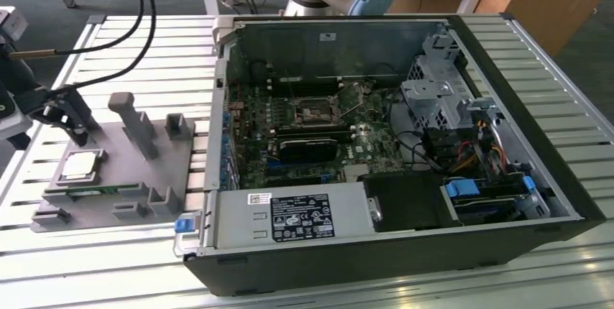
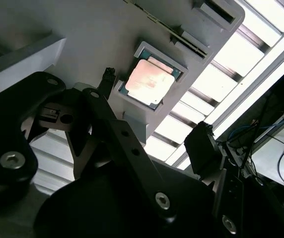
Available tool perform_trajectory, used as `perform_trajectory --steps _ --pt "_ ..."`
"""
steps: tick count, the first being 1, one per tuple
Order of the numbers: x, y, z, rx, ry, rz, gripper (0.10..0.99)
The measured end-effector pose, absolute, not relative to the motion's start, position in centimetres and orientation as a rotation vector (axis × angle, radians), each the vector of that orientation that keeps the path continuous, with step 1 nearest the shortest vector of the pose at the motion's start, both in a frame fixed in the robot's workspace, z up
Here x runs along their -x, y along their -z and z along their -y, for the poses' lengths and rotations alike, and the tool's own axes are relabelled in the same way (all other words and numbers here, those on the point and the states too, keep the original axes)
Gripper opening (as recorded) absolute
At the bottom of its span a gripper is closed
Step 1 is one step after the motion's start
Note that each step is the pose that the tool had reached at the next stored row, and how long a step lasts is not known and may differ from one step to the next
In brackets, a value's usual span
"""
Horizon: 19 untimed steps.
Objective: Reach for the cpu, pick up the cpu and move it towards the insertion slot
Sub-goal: 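Pick up the cpu and move it towards the insertion slot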
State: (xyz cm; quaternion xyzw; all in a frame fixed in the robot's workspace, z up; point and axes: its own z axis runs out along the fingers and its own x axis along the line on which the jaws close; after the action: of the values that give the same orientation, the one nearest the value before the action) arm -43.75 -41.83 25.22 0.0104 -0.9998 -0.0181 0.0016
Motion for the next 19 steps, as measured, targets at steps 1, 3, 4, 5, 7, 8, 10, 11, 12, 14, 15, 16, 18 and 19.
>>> perform_trajectory --steps 1,3,4,5,7,8,10,11,12,14,15,16,18,19 --pt "43.8 -25.1 41.8 -0.033 0.057 3.138 0.835" --pt "43.8 -25.0 41.9 -0.034 0.057 3.138 0.835" --pt "43.8 -24.9 41.9 -0.035 0.057 3.138 0.835" --pt "43.8 -24.9 41.9 -0.036 0.057 3.138 0.835" --pt "43.8 -24.8 41.9 -0.038 0.057 3.137 0.835" --pt "43.7 -24.7 42.0 -0.038 0.057 3.138 0.835" --pt "43.8 -24.5 42.0 -0.038 0.057 3.138 0.835" --pt "43.8 -24.3 42.0 -0.038 0.057 3.138 0.835" --pt "43.8 -24.1 42.0 -0.038 0.057 3.138 0.835" --pt "43.8 -23.7 42.0 -0.038 0.057 3.138 0.835" --pt "43.8 -23.6 42.0 -0.038 0.057 3.138 0.835" --pt "43.8 -23.4 42.0 -0.038 0.057 3.138 0.835" --pt "43.8 -23.1 42.0 -0.038 0.057 3.138 0.835" --pt "43.8 -22.9 42.0 -0.038 0.057 3.138 0.835"
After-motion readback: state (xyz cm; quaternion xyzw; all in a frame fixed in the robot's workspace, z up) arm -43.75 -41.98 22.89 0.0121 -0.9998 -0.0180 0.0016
